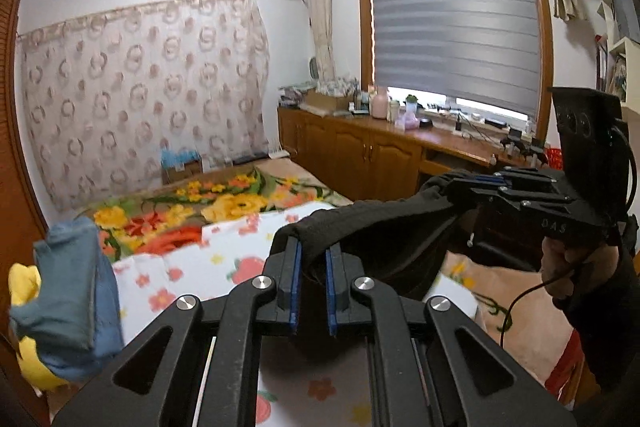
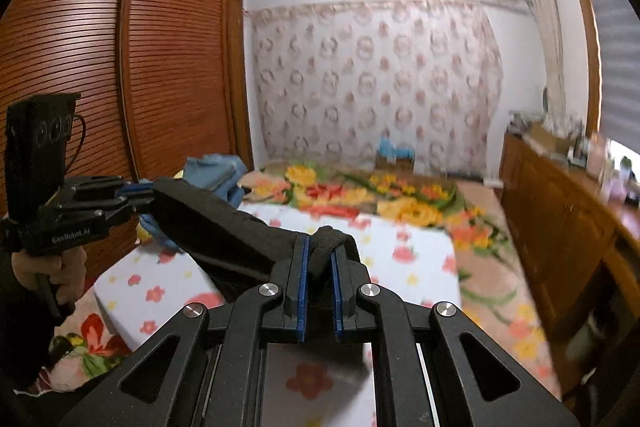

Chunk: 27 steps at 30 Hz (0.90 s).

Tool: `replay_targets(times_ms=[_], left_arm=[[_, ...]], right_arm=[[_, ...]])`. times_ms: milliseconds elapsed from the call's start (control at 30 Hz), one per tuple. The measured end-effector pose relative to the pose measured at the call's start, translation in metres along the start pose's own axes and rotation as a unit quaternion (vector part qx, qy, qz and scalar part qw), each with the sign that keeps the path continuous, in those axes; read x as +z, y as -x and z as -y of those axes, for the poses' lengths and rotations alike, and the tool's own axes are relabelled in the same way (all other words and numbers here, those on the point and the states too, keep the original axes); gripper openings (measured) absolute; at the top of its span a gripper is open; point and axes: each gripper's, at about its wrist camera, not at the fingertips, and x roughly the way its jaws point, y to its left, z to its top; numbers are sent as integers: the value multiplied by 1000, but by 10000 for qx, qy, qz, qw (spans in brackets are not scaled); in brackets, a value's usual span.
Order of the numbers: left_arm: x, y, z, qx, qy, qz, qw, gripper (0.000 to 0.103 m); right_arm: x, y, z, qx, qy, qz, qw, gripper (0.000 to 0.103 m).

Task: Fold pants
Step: 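Lift the black pants' hem with the left tool and carry it across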

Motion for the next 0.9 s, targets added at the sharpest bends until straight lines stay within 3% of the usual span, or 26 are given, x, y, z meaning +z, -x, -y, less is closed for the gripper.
replay_targets(times_ms=[233, 467, 600, 700, 800, 900], left_arm=[[12, 10, -20, 192, 45, 265, 9995, 11], [8, -44, -66, 549, 281, -46, 9981, 11], [35, -65, -100, 762, 540, 74, 9956, 11], [52, -64, -111, 924, 441, 280, 9943, 11], [48, -64, -112, 979, 282, 264, 9944, 11], [28, -72, -115, 1061, 212, 38, 9941, 11]], right_arm=[[22, 2, -12, 164, 193, 170, 9995, 10], [12, -52, 15, 324, 232, -89, 9992, 10], [50, -99, 35, 316, 178, 80, 9993, 9], [77, -123, 46, 341, 32, 231, 9991, 9], [89, -137, 48, 406, 69, 330, 9986, 9], [79, -151, 47, 456, 101, 205, 9987, 9]])
